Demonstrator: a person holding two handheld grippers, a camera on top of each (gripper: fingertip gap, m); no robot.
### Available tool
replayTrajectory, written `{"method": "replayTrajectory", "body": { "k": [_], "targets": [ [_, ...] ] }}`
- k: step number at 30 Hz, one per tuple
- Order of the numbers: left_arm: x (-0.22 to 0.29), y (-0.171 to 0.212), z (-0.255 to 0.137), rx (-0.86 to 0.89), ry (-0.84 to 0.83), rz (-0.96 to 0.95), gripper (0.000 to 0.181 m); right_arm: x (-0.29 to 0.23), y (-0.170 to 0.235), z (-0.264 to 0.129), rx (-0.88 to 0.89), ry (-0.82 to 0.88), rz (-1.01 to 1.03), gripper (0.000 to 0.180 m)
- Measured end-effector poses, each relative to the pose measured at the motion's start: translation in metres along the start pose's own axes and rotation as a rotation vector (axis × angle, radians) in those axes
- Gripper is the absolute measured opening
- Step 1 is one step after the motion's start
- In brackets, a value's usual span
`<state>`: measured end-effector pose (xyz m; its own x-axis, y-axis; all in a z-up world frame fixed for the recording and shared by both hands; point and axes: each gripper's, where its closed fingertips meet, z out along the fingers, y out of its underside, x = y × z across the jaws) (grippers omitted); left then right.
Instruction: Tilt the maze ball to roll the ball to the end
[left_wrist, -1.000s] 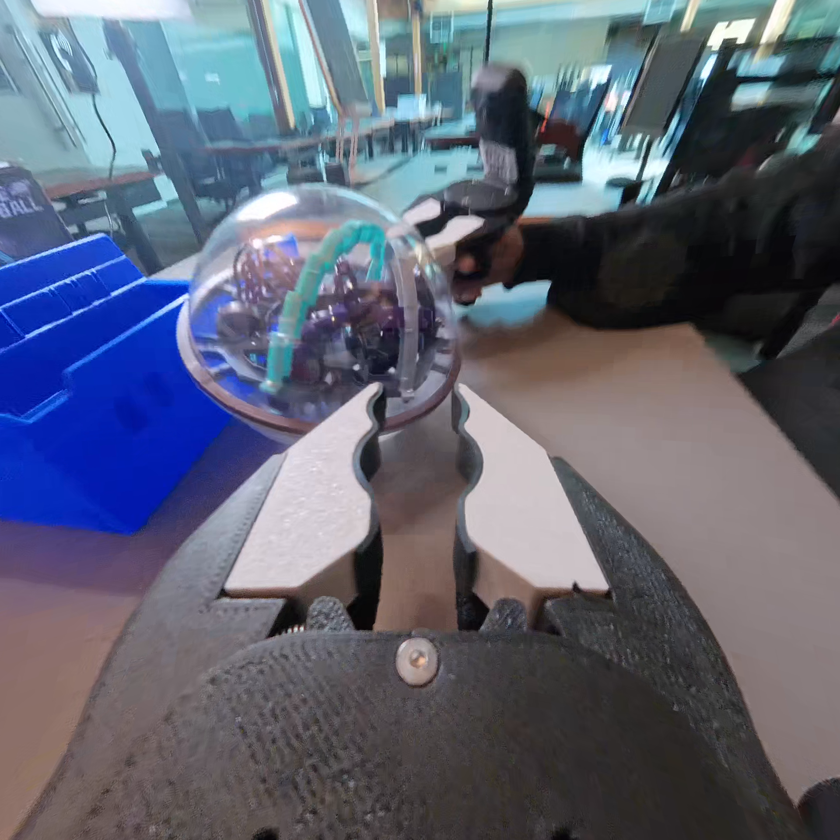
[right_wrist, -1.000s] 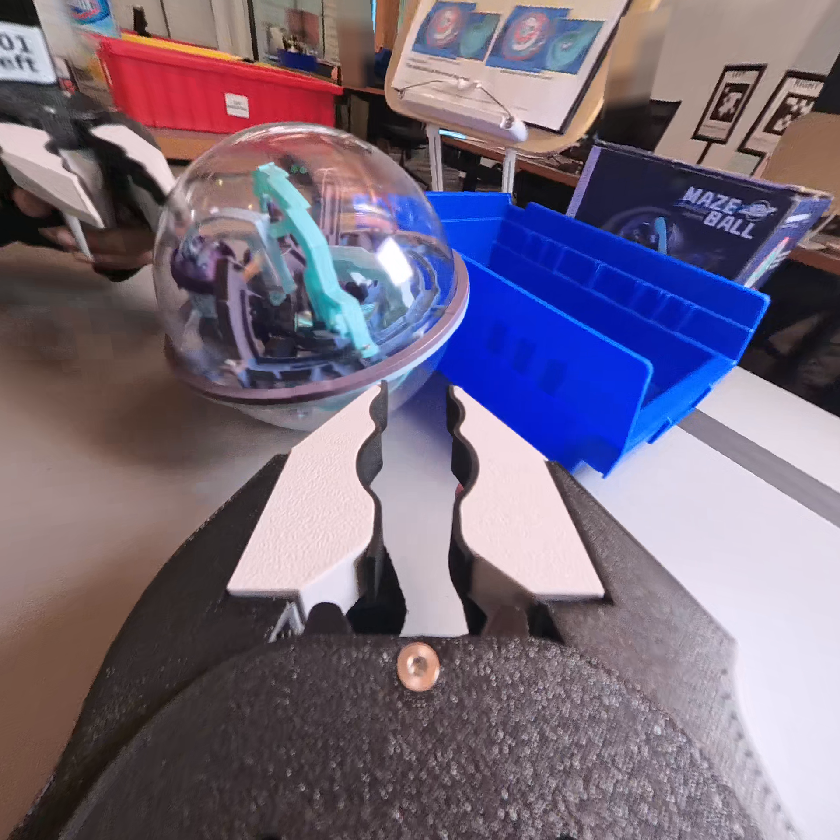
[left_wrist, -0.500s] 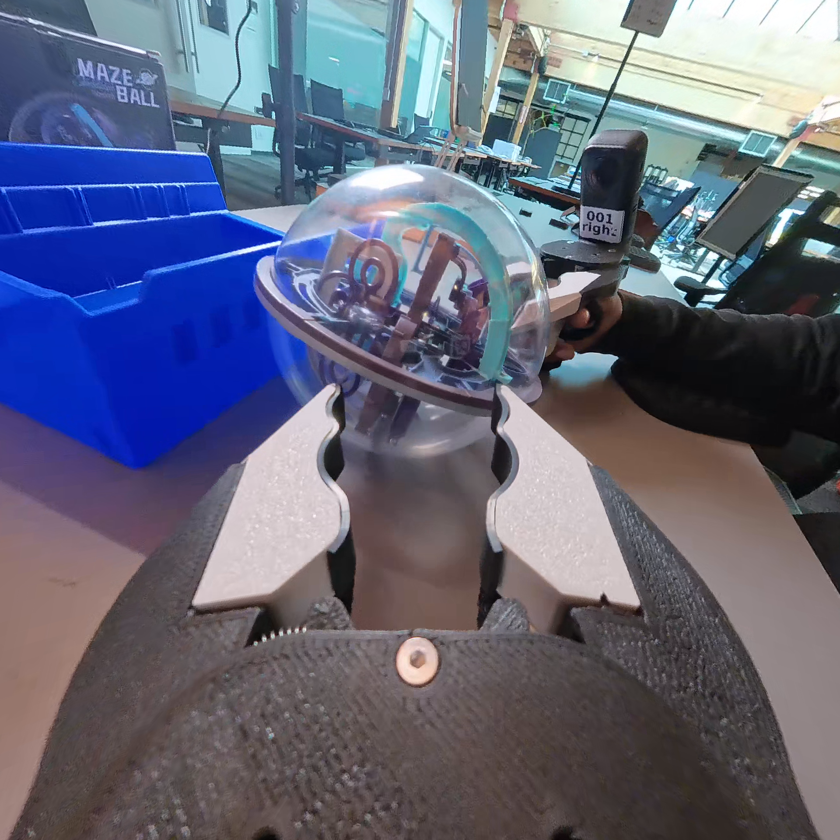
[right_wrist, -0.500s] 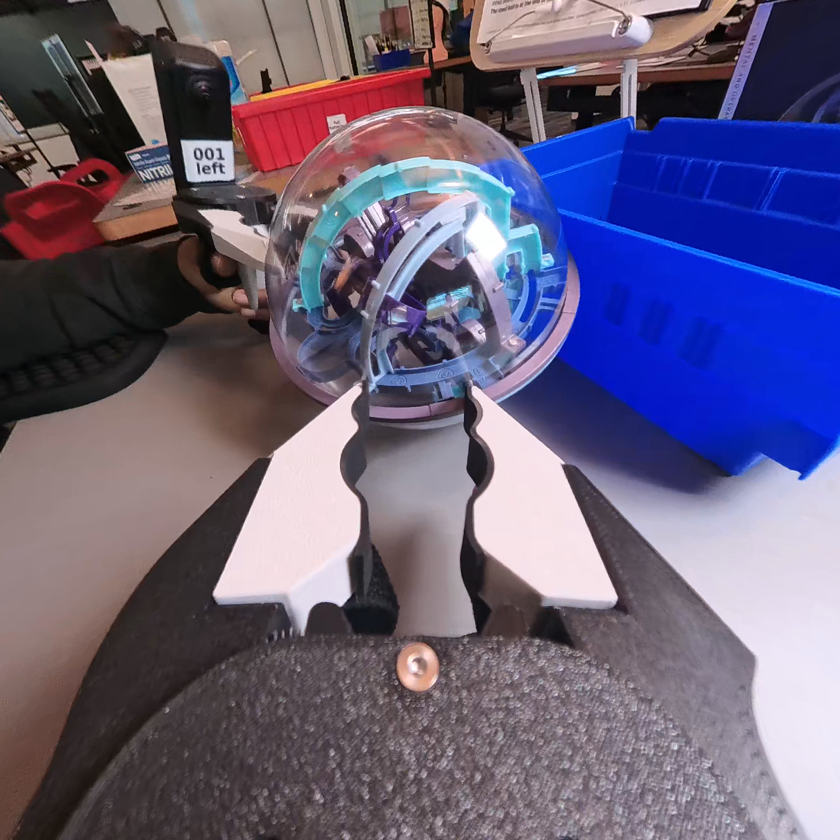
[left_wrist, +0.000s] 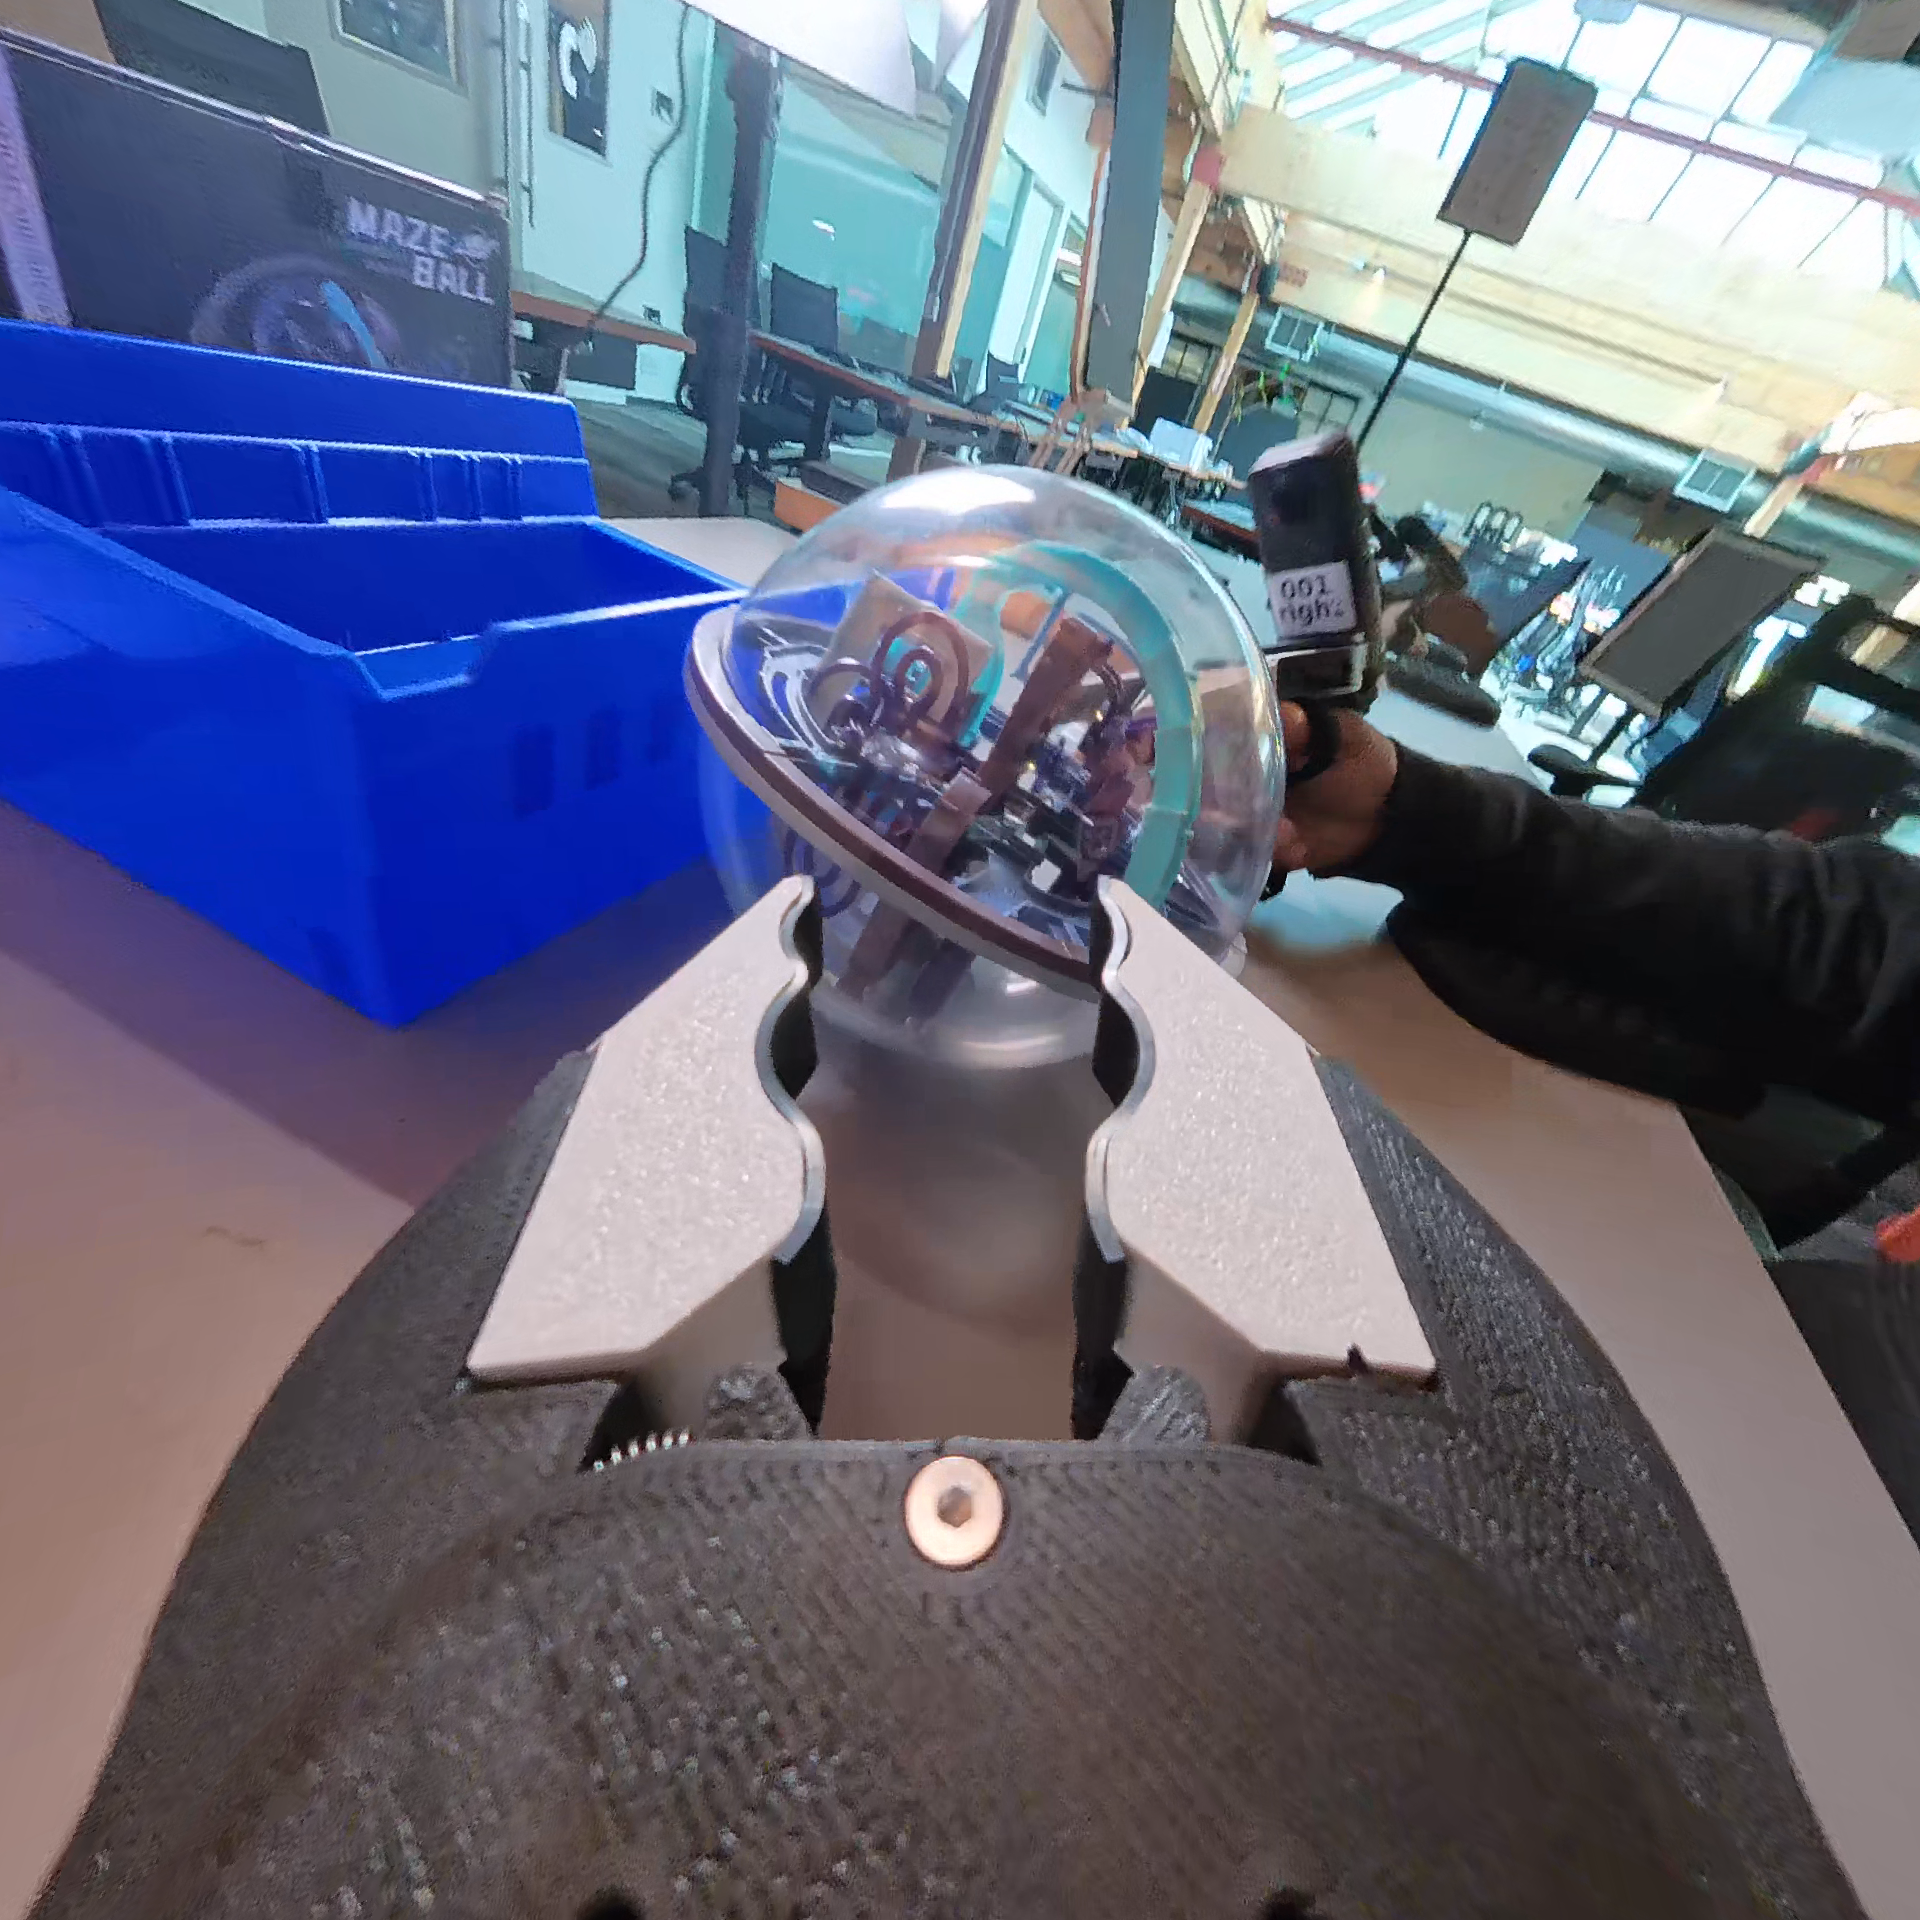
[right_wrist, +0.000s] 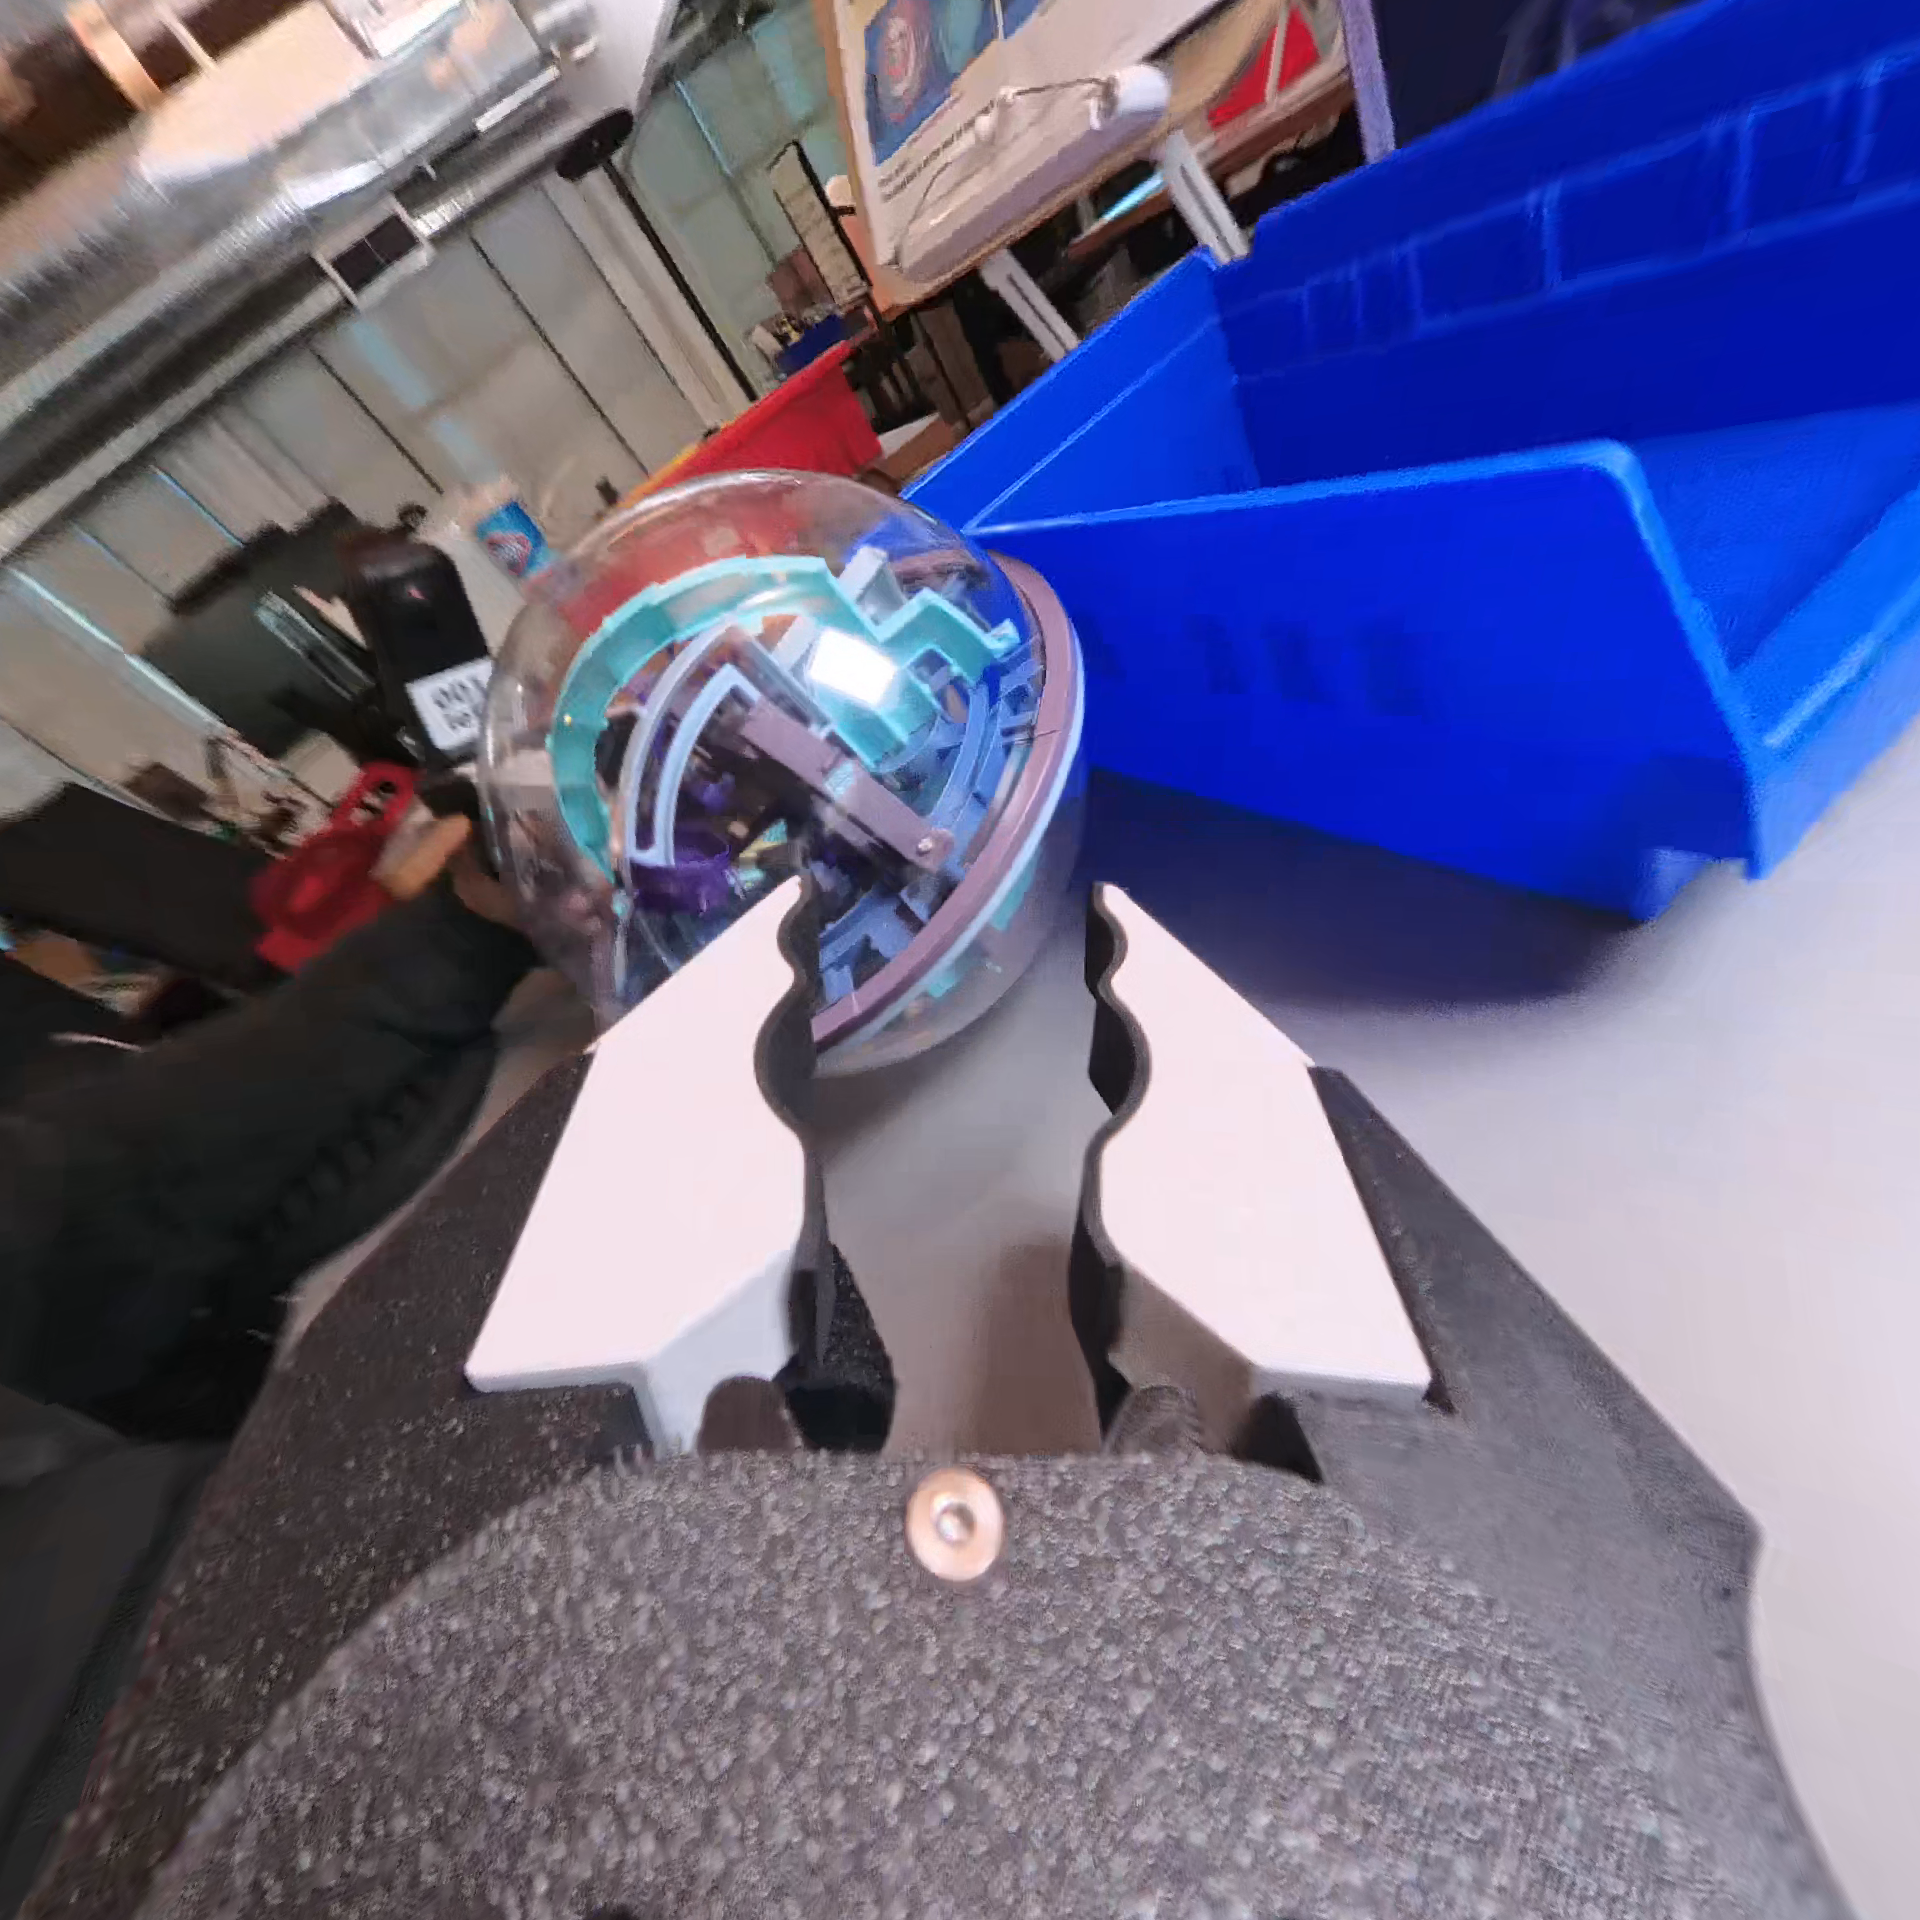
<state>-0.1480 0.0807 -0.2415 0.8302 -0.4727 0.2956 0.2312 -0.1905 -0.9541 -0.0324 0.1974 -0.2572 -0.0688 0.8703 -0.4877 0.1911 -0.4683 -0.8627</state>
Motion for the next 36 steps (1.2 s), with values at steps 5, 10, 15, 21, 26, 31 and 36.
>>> {"method": "replayTrajectory", "body": {
  "k": [5, 10, 15, 21, 26, 31, 36],
  "targets": [
    [0.001, -0.005, 0.009, 0.053, 0.035, -0.125, 0.049, -0.014, 0.001, 0.014, -0.028, -0.208, 0.261, 0.056],
    [0.0, -0.004, 0.004, 0.048, 0.061, -0.205, 0.044, -0.015, 0.008, 0.01, -0.047, -0.2, 0.215, 0.028],
    [0.002, -0.008, 0.0, 0.072, 0.109, -0.246, 0.042, -0.019, 0.023, 0.008, -0.108, -0.163, 0.113, 0.012],
    [0.004, -0.005, -0.003, 0.048, 0.151, -0.264, 0.03, -0.017, 0.024, 0.006, -0.109, -0.139, 0.059, 0.003],
    [0.006, 0.002, -0.005, 0.014, 0.142, -0.224, 0.008, -0.018, 0.022, 0.002, -0.092, -0.133, -0.008, 0.001],
    [0.008, 0.001, -0.004, 0.007, 0.133, -0.188, 0.006, -0.022, 0.026, -0.002, -0.115, -0.134, -0.056, 0.001],
    [0.008, 0.002, -0.005, -0.007, 0.136, -0.17, 0.006, -0.027, 0.026, -0.002, -0.119, -0.184, -0.004, 0.016]
  ]
}}
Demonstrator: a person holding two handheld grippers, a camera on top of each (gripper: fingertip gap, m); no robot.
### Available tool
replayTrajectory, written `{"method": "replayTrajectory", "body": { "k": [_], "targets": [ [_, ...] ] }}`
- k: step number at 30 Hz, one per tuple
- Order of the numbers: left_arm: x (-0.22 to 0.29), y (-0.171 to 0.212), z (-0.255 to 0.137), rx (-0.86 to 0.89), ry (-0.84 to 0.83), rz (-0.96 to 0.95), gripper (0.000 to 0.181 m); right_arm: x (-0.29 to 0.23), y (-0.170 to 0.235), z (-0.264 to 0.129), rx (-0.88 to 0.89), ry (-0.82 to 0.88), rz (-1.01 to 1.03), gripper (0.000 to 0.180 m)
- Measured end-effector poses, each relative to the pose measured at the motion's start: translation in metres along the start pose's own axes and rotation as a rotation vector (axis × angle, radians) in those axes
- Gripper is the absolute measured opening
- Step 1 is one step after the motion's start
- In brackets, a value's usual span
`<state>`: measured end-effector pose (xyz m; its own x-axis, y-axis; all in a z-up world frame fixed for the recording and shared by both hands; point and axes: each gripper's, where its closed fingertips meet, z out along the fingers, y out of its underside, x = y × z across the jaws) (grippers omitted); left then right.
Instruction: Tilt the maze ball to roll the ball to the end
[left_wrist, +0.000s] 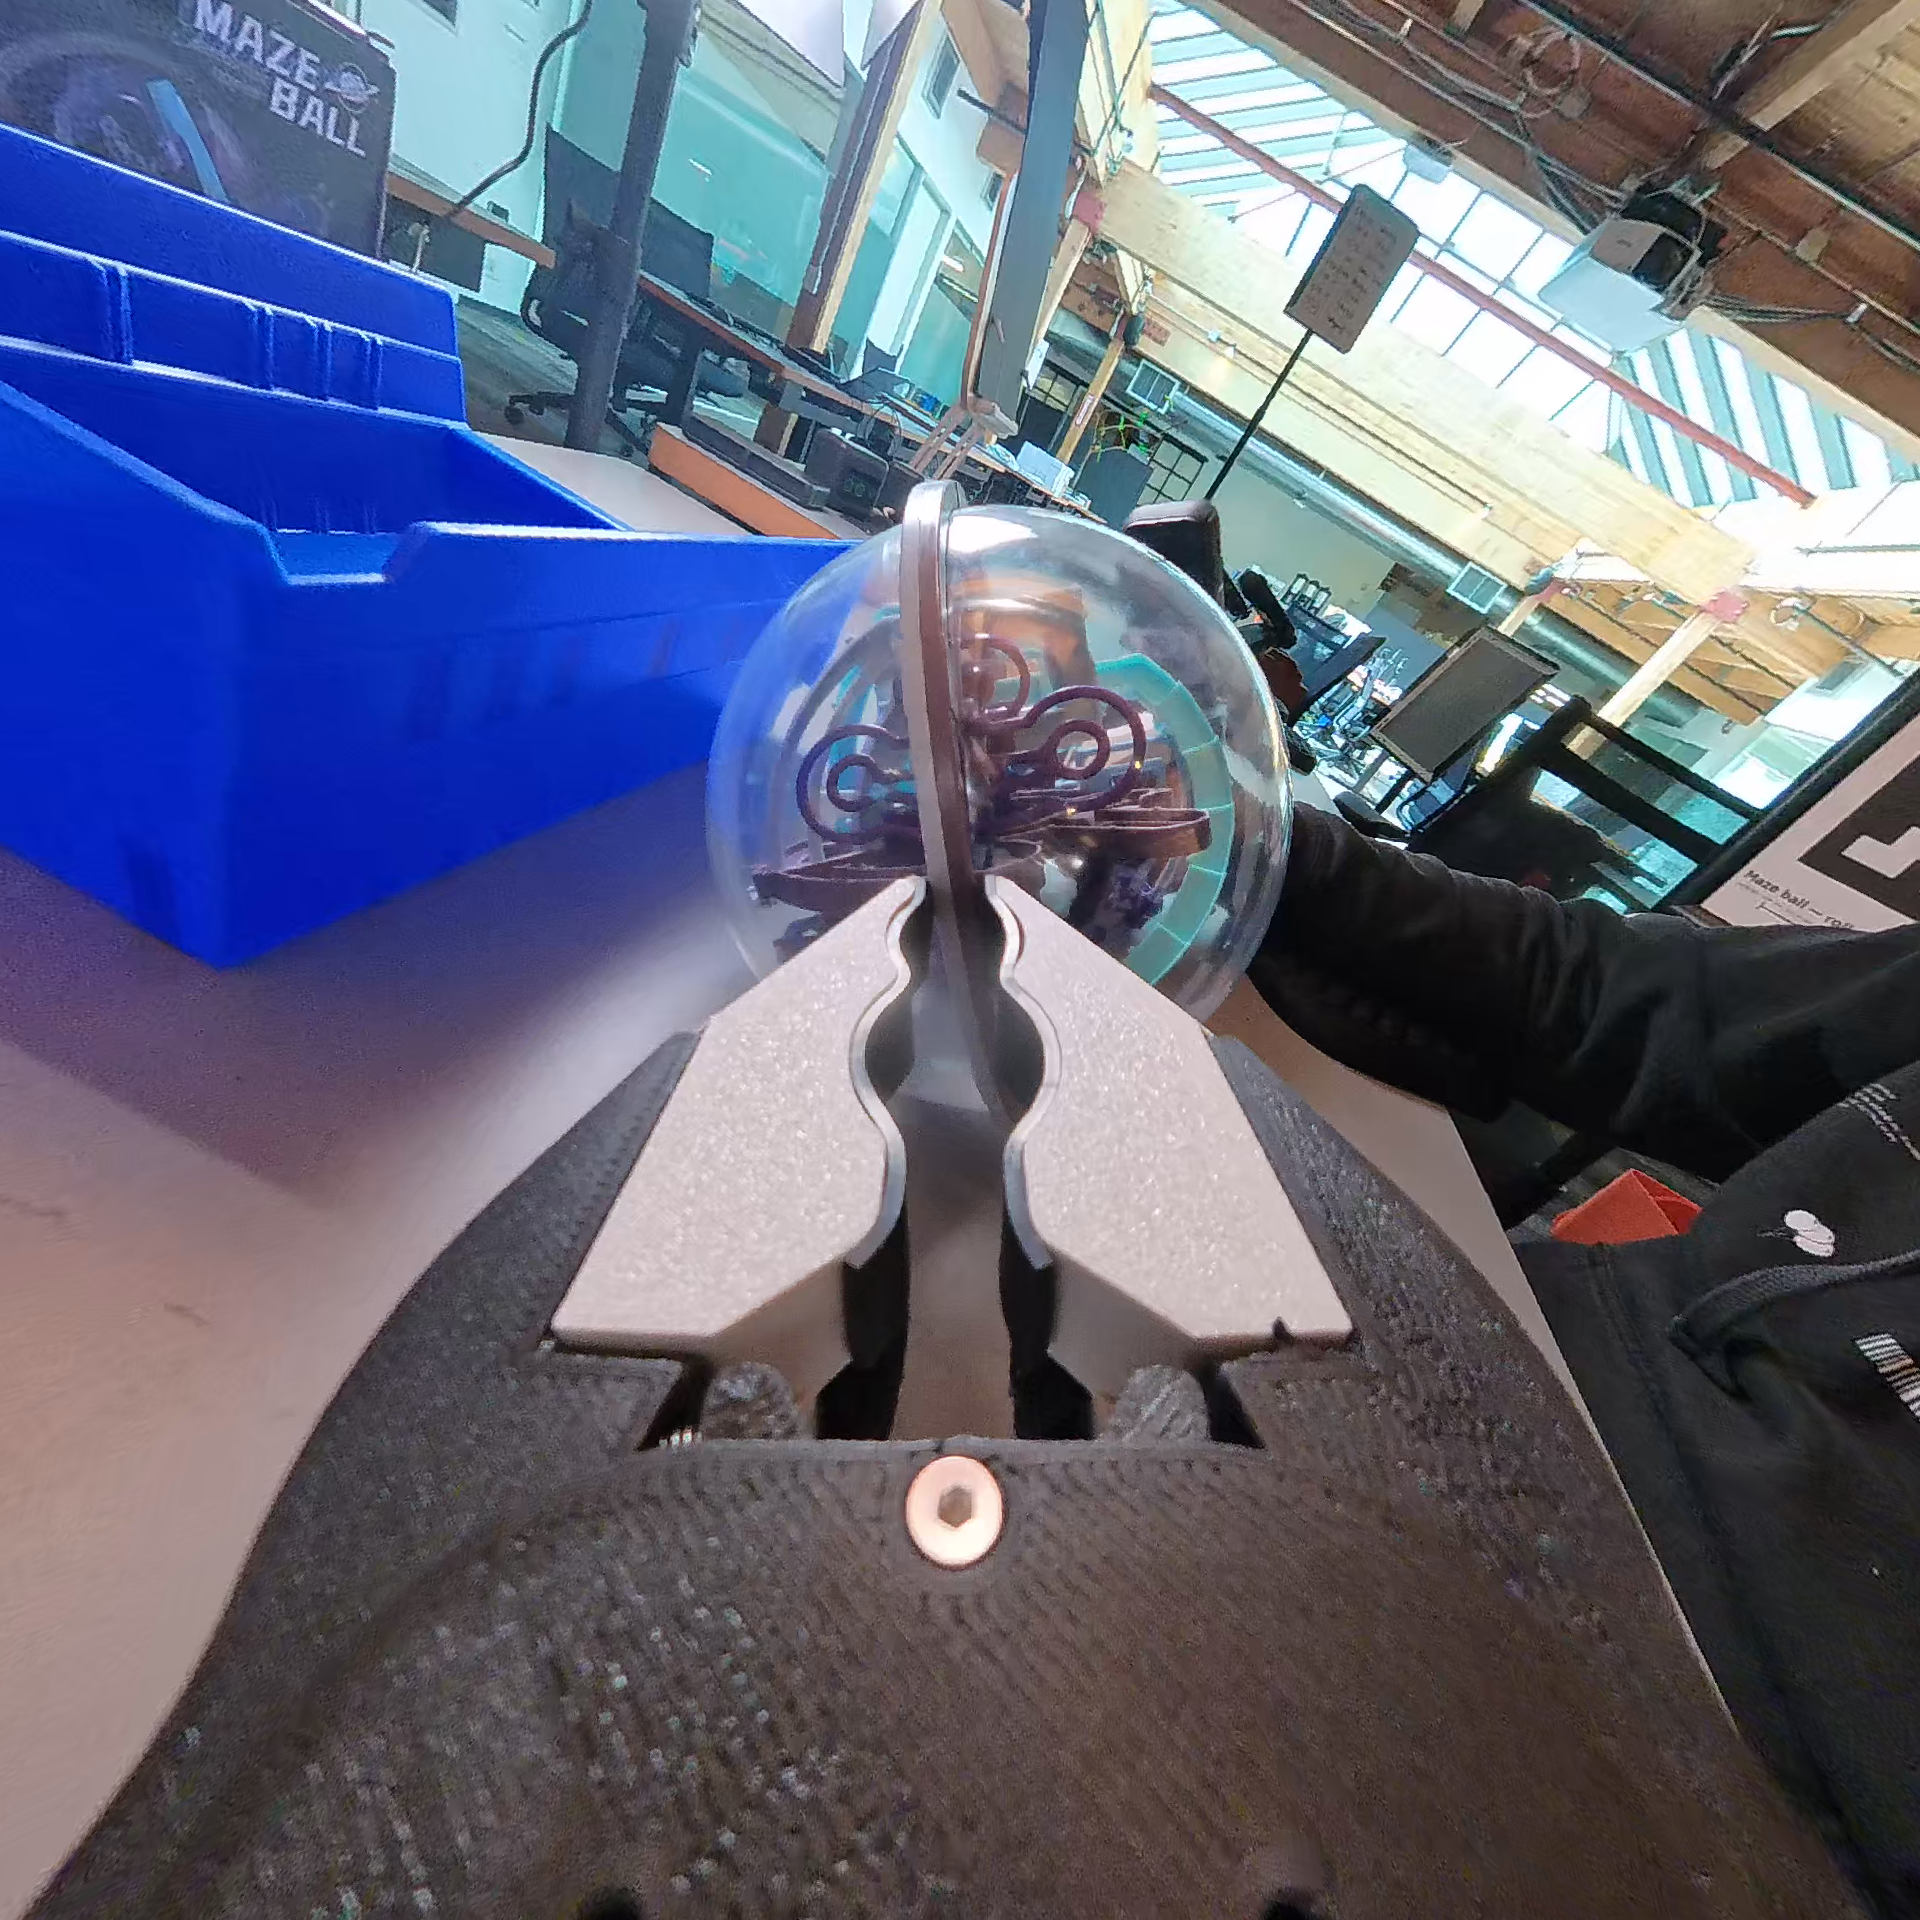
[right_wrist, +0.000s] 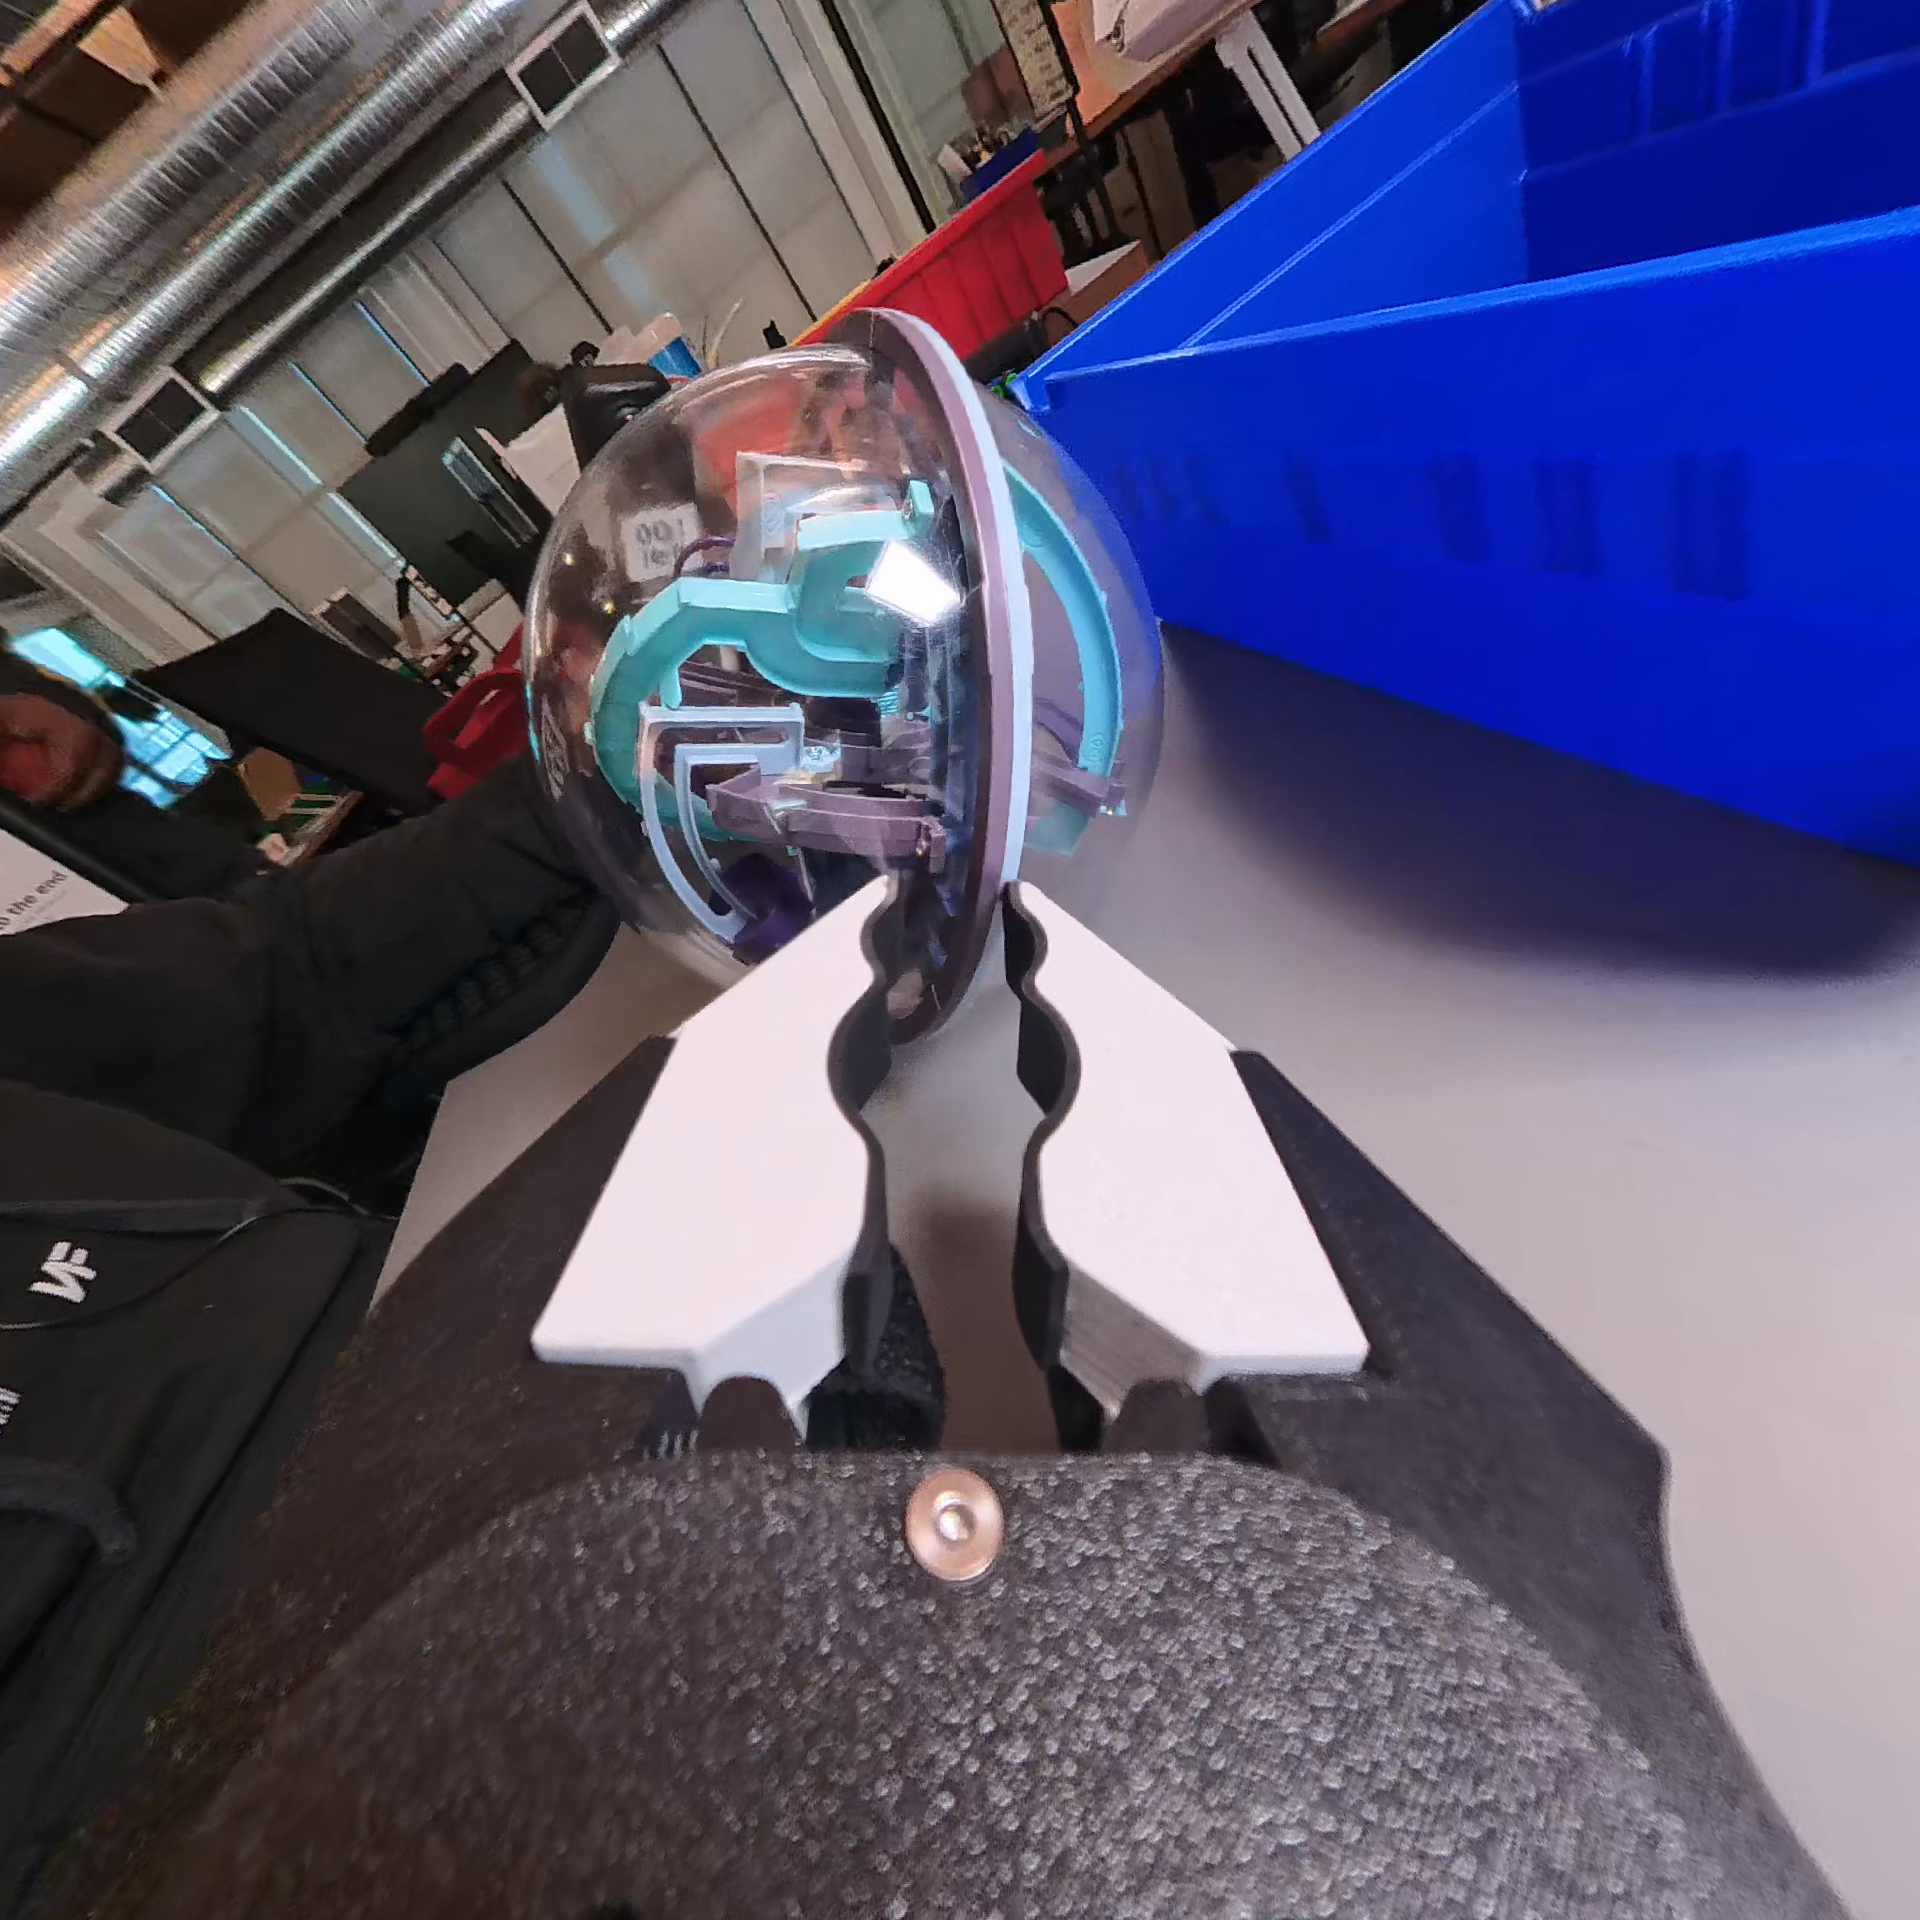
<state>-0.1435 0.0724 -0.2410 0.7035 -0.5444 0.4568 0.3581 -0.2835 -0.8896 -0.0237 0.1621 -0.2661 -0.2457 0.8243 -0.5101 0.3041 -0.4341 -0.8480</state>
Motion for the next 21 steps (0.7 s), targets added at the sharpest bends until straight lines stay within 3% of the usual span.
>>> {"method": "replayTrajectory", "body": {
  "k": [5, 8, 10, 13, 18, 21],
  "targets": [
    [0.002, 0.006, -0.004, -0.046, 0.007, 0.045, 0.007, -0.004, 0.008, 0.002, -0.052, -0.018, -0.026, 0.017],
    [0.006, 0.03, -0.006, -0.194, 0.014, 0.115, 0.03, -0.005, 0.011, 0.004, -0.07, -0.022, -0.029, 0.011],
    [0.008, 0.041, -0.004, -0.257, 0.01, 0.141, 0.03, -0.002, 0.012, 0.004, -0.074, -0.001, -0.027, 0.008],
    [0.002, 0.047, 0.0, -0.299, -0.047, 0.168, 0.015, -0.001, 0.008, 0.002, -0.051, 0.01, -0.042, 0.002],
    [0.003, 0.037, 0.004, -0.239, -0.058, 0.194, 0.018, -0.002, -0.002, -0.002, 0.005, 0.056, -0.187, 0.0],
    [0.01, 0.028, 0.006, -0.202, -0.061, 0.259, 0.012, -0.02, -0.006, -0.001, 0.042, -0.009, -0.275, 0.0]
  ]
}}
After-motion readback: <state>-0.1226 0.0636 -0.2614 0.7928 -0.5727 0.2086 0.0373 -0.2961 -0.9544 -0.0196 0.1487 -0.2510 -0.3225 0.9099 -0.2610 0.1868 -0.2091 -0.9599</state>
